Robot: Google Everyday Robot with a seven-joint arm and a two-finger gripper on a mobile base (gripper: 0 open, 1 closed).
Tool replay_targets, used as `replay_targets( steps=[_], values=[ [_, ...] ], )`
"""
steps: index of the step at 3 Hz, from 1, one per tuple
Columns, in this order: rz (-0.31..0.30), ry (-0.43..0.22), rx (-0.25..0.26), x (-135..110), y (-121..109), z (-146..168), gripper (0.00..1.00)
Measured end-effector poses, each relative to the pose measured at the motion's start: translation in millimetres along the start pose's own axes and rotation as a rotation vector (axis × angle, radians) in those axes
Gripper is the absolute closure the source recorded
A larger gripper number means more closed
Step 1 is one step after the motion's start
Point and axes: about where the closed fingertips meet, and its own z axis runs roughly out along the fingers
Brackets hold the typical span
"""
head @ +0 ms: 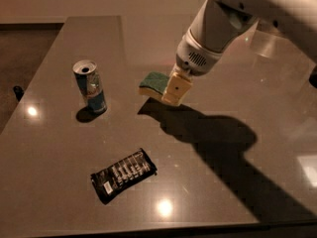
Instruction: Move sponge near rxbar chocolate
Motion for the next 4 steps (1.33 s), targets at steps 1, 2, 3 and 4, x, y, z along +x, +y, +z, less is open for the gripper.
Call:
replay_targets(
  steps=[1,2,3,4],
  values=[
    [0.004,0.019,-0.021,16.2,18.1,-6.5,1.0],
    [-0.029,0.03,-0.068,25.1,36.4,-5.9,1.0],
    [-0.086,0.038,-0.122,30.5,53.1,-3.0,1.0],
    [-0.161,0.057,-0.157,36.3,67.5,-0.8,0.83]
  ],
)
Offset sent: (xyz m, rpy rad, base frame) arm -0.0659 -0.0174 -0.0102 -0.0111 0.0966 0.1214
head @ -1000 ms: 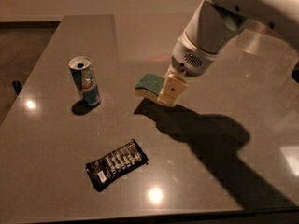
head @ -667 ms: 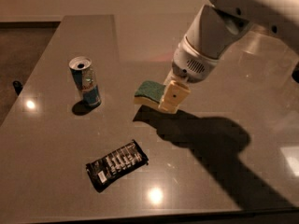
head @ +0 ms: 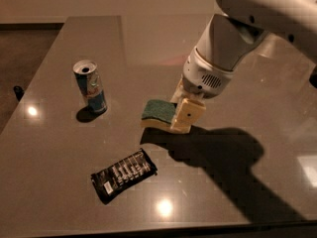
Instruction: Move sponge near rxbar chocolate
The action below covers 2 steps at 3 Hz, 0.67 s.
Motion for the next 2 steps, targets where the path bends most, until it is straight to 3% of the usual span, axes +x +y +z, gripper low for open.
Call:
replay_targets(
  steps=[1,2],
  values=[
    [-0.043,0.013,-0.015,5.8,11.6,1.7,0.6],
    [-0.068,0.015,-0.034,11.7,20.8,6.7,0.28]
  ],
)
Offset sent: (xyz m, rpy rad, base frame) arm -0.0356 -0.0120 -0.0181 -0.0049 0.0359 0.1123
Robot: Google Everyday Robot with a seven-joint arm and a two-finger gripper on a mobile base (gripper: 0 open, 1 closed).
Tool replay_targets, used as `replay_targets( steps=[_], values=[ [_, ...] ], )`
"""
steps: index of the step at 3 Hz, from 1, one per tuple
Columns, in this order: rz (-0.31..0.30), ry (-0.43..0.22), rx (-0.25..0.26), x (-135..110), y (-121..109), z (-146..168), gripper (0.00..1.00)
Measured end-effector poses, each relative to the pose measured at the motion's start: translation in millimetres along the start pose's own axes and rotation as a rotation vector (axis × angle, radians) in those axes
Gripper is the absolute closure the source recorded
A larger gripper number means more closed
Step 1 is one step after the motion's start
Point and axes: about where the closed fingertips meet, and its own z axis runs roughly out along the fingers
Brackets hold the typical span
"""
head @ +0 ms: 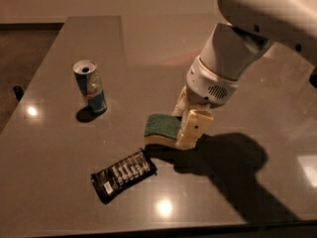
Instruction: Move sponge near rxbar chocolate
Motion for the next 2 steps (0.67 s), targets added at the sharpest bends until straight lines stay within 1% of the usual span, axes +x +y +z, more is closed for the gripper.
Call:
replay_targets(
  steps=[1,2],
  values=[
    [0.0,-0.001,0.006,-1.7,-0.9,-0.6,0.05],
    [-0.001,-0.002,0.009,-2.6,-1.1,-0.6,0.0]
  ],
)
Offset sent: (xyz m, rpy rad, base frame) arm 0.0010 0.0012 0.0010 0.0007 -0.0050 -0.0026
